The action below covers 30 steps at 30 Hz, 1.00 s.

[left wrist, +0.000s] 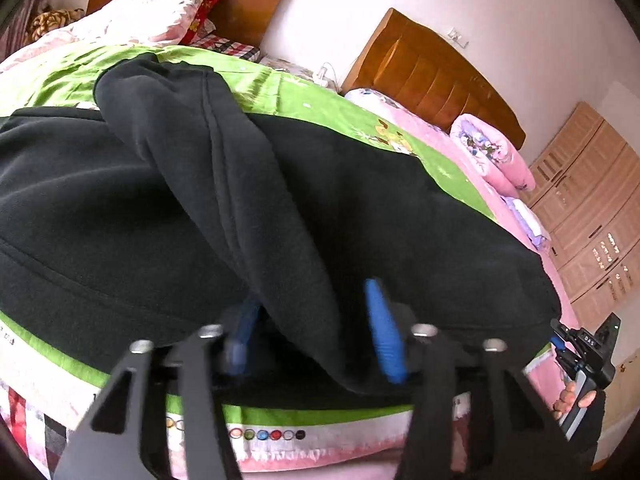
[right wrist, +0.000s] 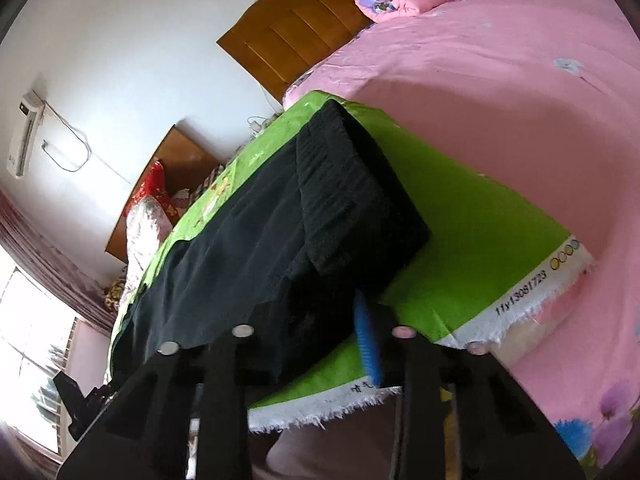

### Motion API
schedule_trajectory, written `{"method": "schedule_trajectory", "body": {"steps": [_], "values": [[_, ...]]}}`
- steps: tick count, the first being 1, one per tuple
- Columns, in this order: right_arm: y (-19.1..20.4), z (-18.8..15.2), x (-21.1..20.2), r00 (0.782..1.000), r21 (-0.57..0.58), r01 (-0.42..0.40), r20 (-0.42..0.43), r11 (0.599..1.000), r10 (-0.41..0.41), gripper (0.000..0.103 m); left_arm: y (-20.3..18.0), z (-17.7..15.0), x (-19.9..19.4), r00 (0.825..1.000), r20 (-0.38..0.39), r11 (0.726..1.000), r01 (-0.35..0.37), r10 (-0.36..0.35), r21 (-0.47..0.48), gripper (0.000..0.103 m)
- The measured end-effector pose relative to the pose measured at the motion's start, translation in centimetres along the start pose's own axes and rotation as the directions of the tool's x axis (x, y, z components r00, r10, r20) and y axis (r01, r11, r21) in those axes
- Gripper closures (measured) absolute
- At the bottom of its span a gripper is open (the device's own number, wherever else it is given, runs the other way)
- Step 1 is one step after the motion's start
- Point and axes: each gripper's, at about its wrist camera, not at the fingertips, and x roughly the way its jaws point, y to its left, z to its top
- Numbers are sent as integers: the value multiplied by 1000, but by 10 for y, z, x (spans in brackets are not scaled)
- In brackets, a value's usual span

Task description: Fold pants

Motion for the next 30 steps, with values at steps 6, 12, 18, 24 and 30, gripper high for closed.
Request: {"method": "schedule_trajectory", "body": {"steps": [6, 12, 18, 24, 30], "values": [[31, 2, -26, 996, -94, -3, 84, 996, 10, 87, -10, 5, -25, 997, 81, 999, 4, -8, 50, 83], [17, -3, -21, 998, -54, 45, 44, 997, -43, 88, -1, 0, -19, 999, 52, 999, -7, 6, 32, 83], [1, -8, -5, 999, -16, 36, -4, 999, -36, 80, 10, -6, -2, 1000, -15, 999, -19, 19, 31, 77], [12, -17, -18, 998, -21, -36, -43, 999, 35, 34, 1, -6, -7, 1000, 21, 998, -20, 18, 56, 27], [38, -43, -11, 987, -80, -123, -109, 989, 114, 54, -2, -5, -5, 999, 20, 998, -26, 25, 58, 25]]}}
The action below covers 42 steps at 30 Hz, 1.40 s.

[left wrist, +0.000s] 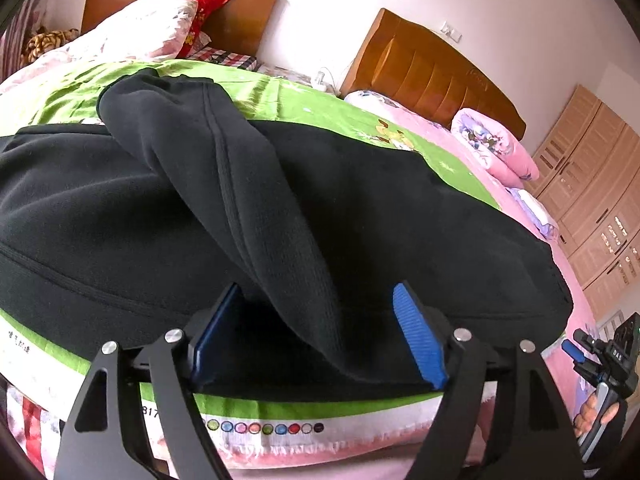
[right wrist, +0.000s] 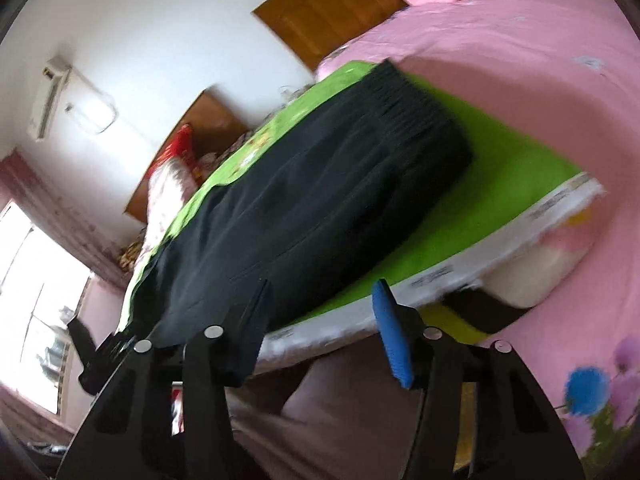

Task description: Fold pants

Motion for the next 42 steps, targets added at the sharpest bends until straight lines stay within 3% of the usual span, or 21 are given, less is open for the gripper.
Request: {"method": "schedule_trajectory", "body": {"steps": [7, 9, 13, 20, 22, 25, 26, 27, 31, 35, 37, 40, 42], "values": [[13, -13, 33, 999, -31, -18, -41, 999, 17, 73, 1, -2, 0, 1000, 3, 1000, 0, 0, 1, 25], [18, -13, 29, 1000, -68, 12, -14, 998, -13, 93, 0, -2, 0, 1000, 9, 1000, -6, 6, 6, 25], [36, -6, 10, 999, -142, 27, 40, 989, -22, 96, 3, -2, -3, 999, 27, 999, -36, 36, 7, 43], [10, -19, 27, 997, -60, 45, -53, 997, -48, 96, 8, -2, -1, 999, 17, 999, -50, 50, 9, 44], [20, -17, 24, 996, -112, 63, -58, 992, -70, 92, 9, -2, -2, 999, 12, 999, -39, 39, 4, 40], [31, -14, 13, 992, -164, 112, -35, 980, -119, 66, 7, -2, -2, 1000, 13, 1000, -20, 20, 7, 25], [36, -11, 6, 991, -172, 130, 5, 977, -131, 35, 5, -2, -2, 1000, 14, 1000, -24, 24, 15, 22], [40, -10, 2, 991, -178, 130, 38, 975, -125, 17, 4, -2, -1, 1000, 14, 999, -26, 26, 21, 21], [77, -1, 5, 984, -291, 157, 127, 944, -125, 21, 1, -4, 0, 999, 17, 998, -41, 40, 50, 17], [128, 3, 49, 998, -431, 66, 44, 900, -52, 21, 2, -6, -2, 999, 12, 998, -30, 30, 58, 15], [149, 4, 83, 997, -507, 67, 0, 859, -78, 21, 6, -6, -5, 1000, 8, 998, -21, 21, 60, 14], [149, 2, 127, 978, -528, 121, -83, 840, -193, 21, 23, 0, -21, 1000, 15, 999, -20, 19, 48, 14], [145, -3, 135, 976, -546, 136, -68, 827, -206, 19, 44, 9, -39, 998, 50, 999, -34, 33, 17, 14]]}}
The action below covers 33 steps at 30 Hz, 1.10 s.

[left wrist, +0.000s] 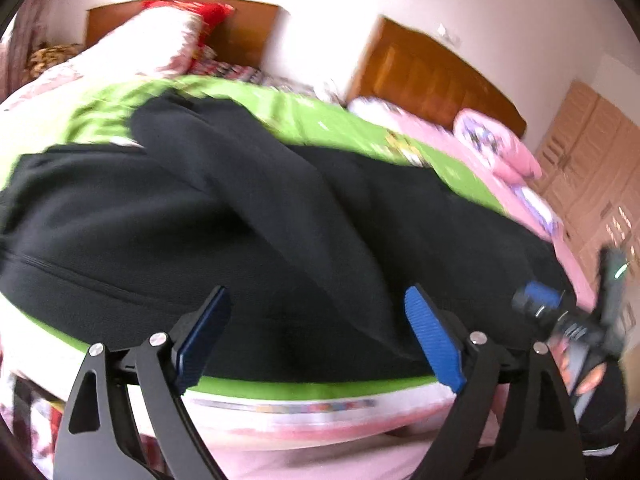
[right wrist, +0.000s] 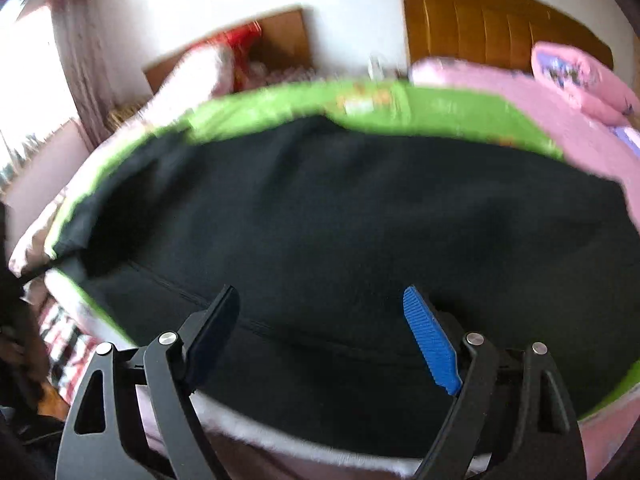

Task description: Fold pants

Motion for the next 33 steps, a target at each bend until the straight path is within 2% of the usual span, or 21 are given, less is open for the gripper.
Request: {"method": "schedule_trajectory", "body": {"steps": [2, 3, 4, 6, 7, 8, 10, 12, 13, 14, 17, 19, 21, 24, 27, 29, 30, 31, 33], "values": [[2, -2, 0, 1000, -41, 14, 6, 999, -14, 19, 39, 17, -19, 997, 38, 997, -60, 62, -45, 12], [0, 0, -1, 1000, -27, 9, 2, 1000, -9, 19, 66, 29, -29, 990, 59, 990, -122, 127, -76, 11], [-2, 1, 0, 1000, -18, 6, 0, 1000, -6, 19, 84, 37, -33, 985, 68, 984, -150, 157, -99, 11], [2, 2, 1, 1000, -9, 8, -4, 1000, -8, 18, 143, 56, -44, 974, 80, 963, -192, 210, -188, 11], [1, 0, 1, 1000, -7, 11, -5, 1000, -11, 18, 182, 66, -47, 971, 66, 944, -208, 232, -258, 11], [3, -2, 1, 1000, -7, 14, -4, 1000, -14, 16, 210, 72, -48, 973, 50, 930, -200, 226, -309, 11], [9, -3, 3, 1000, -11, 24, 0, 1000, -24, 15, 275, 77, -45, 988, 4, 896, -141, 158, -421, 11], [12, -4, 3, 1000, -10, 31, 4, 999, -31, 15, 317, 77, -42, 986, -29, 867, -160, 166, -473, 11], [12, -3, 3, 1000, -6, 31, 4, 1000, -31, 15, 329, 75, -41, 986, -44, 860, -162, 161, -484, 11], [12, -3, 3, 1000, -3, 30, 2, 1000, -30, 15, 343, 72, -36, 991, -60, 857, -136, 122, -497, 11], [13, -2, 4, 999, 1, 34, -2, 999, -34, 15, 364, 64, -33, 1000, -22, 852, -17, 6, -523, 12], [13, -1, 4, 999, 3, 40, -5, 999, -39, 14, 364, 61, -34, 999, -10, 863, 37, -48, -503, 12], [15, -1, 6, 999, 3, 45, -7, 999, -45, 14, 360, 60, -32, 991, -9, 868, 111, -133, -484, 24], [16, 0, 7, 999, 3, 46, -9, 999, -46, 10, 350, 62, -30, 993, -53, 907, 71, -102, -415, 28], [17, 1, 9, 999, 2, 52, -8, 999, -52, 9, 346, 66, -29, 992, -65, 921, 78, -111, -383, 37], [16, 1, 9, 999, 2, 51, -7, 999, -51, 9, 348, 73, -27, 996, -85, 945, 0, -29, -326, 42], [16, 1, 9, 999, 3, 50, -7, 999, -50, 9, 353, 71, -26, 996, -91, 947, -44, 16, -319, 44], [17, 1, 9, 999, 3, 50, -7, 999, -50, 9, 359, 74, -21, 995, -101, 944, -34, 0, -329, 45], [16, 1, 9, 999, 6, 45, -4, 999, -45, 9, 360, 77, -15, 991, -122, 951, 16, -56, -310, 41]]}}
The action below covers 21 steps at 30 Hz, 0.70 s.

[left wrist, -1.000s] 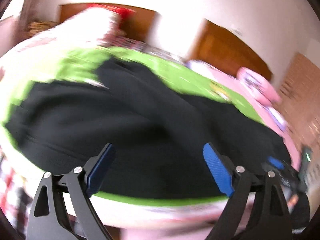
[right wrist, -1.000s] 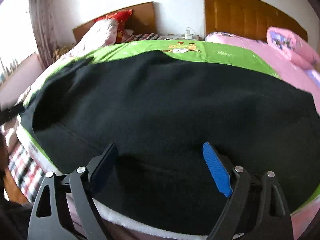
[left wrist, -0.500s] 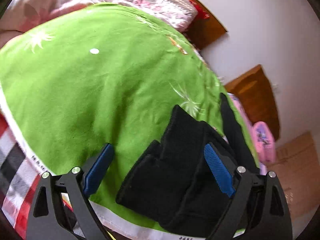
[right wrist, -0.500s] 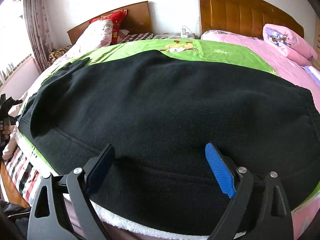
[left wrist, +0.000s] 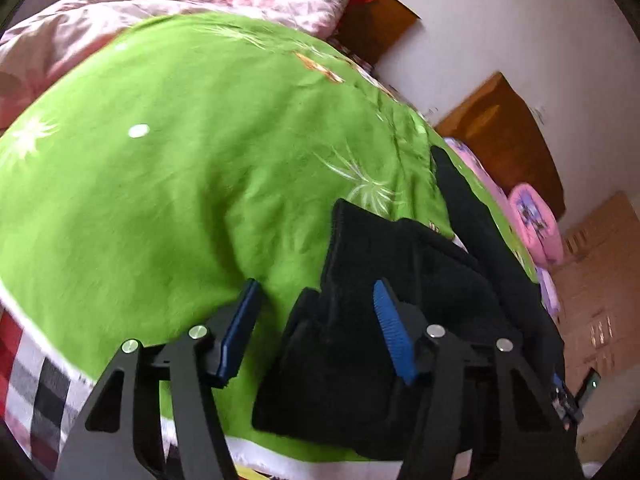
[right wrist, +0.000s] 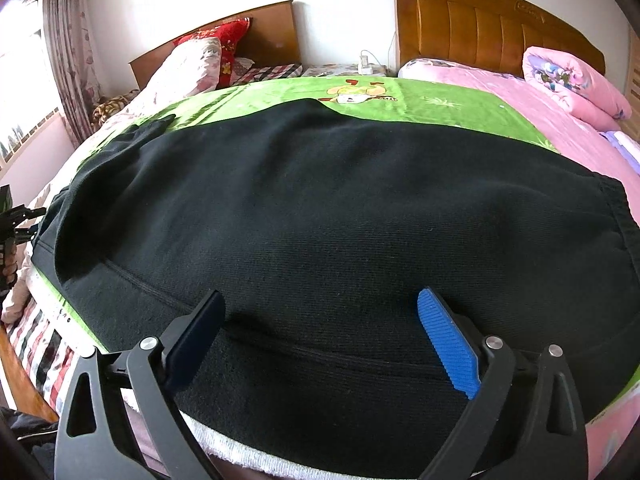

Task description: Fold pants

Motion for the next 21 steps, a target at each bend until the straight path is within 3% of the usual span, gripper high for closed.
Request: {"method": "schedule_trajectory", "body": {"steps": [2, 6, 8, 11, 15, 17, 18, 21], "values": [[0, -1, 0, 1000, 2, -2, 6, 1000, 2, 9, -5, -2, 4, 991, -68, 993, 116, -114, 26, 34], [2, -1, 1, 1000, 5, 6, 10, 1000, -6, 8, -15, -12, 2, 989, -109, 986, 113, -101, 119, 37], [3, 0, 2, 1000, 4, 10, 10, 1000, -10, 8, 4, -6, 1, 993, -61, 993, 106, -103, 46, 51], [4, 2, 4, 1000, 6, 14, 8, 1000, -14, 7, 11, -4, 6, 990, -43, 991, 134, -134, 0, 49], [1, 2, 3, 1000, 25, -4, 16, 1000, 4, 7, -14, -11, 8, 999, -50, 993, 28, -22, 114, 49], [0, 2, 3, 1000, 27, -5, 18, 1000, 4, 7, -24, -13, 6, 995, -20, 981, -89, 94, 172, 73], [0, 2, 3, 1000, 27, -5, 18, 1000, 4, 7, -29, -13, 5, 990, -3, 972, -135, 139, 194, 76], [-1, 2, 2, 1000, 32, -12, 20, 999, 12, 7, -67, -24, 3, 936, 94, 876, -351, 340, 329, 87]]}}
